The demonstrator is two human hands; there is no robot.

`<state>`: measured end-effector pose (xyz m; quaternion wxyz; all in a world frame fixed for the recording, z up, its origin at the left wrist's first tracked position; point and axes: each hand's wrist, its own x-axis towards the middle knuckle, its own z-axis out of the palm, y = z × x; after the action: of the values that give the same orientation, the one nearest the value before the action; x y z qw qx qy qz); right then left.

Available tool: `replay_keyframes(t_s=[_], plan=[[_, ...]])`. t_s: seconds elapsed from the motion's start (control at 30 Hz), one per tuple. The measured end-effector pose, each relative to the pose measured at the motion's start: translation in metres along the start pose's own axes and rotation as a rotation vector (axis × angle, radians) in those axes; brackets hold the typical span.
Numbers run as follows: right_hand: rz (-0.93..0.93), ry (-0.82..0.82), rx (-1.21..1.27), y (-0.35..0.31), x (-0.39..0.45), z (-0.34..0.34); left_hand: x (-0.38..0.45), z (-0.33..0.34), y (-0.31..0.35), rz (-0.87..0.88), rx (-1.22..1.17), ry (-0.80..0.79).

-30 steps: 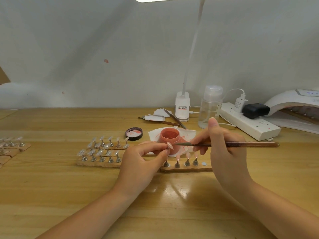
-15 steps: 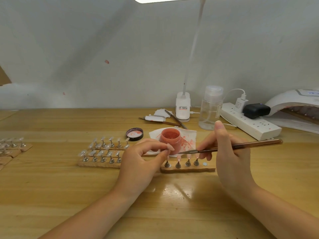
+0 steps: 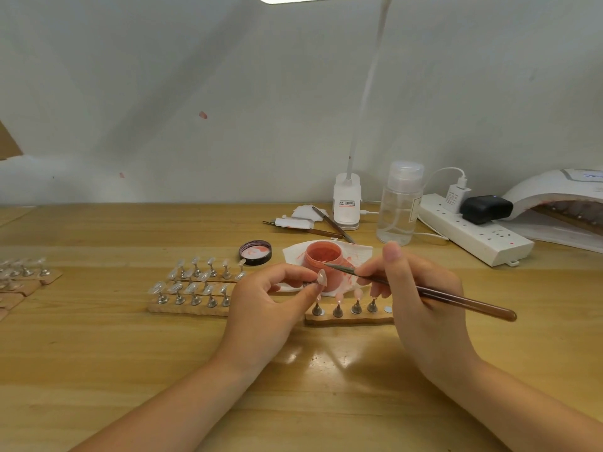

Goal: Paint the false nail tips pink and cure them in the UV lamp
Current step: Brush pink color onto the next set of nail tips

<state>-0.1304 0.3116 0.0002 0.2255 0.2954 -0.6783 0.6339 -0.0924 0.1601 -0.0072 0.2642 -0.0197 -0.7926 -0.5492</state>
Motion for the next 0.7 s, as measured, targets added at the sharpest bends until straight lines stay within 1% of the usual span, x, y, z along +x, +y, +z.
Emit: replay_keyframes(t_s=[0.2,0.33,0.57,0.7], plan=[[-0.016,-0.024,0.04,-0.0005,-0.005,0.002,-0.0001,-0.0008,-0.0038,-0.009,0.02,0.019],[0.004,0.011,0.107,-0.0038,-0.0059,0.0003,0.0004,-0.0005,-0.0037,-0.007,0.013,0.023],[0.072,0.021,0.031,-0.0031,-0.0003,0.0038,0.0003,-0.0001,-0.0032,-0.015,0.024,0.023],[0.088,0.015,0.071,-0.0048,-0.0023,0.0038,0.0003,-0.0005,-0.0026,-0.011,0.04,0.02]])
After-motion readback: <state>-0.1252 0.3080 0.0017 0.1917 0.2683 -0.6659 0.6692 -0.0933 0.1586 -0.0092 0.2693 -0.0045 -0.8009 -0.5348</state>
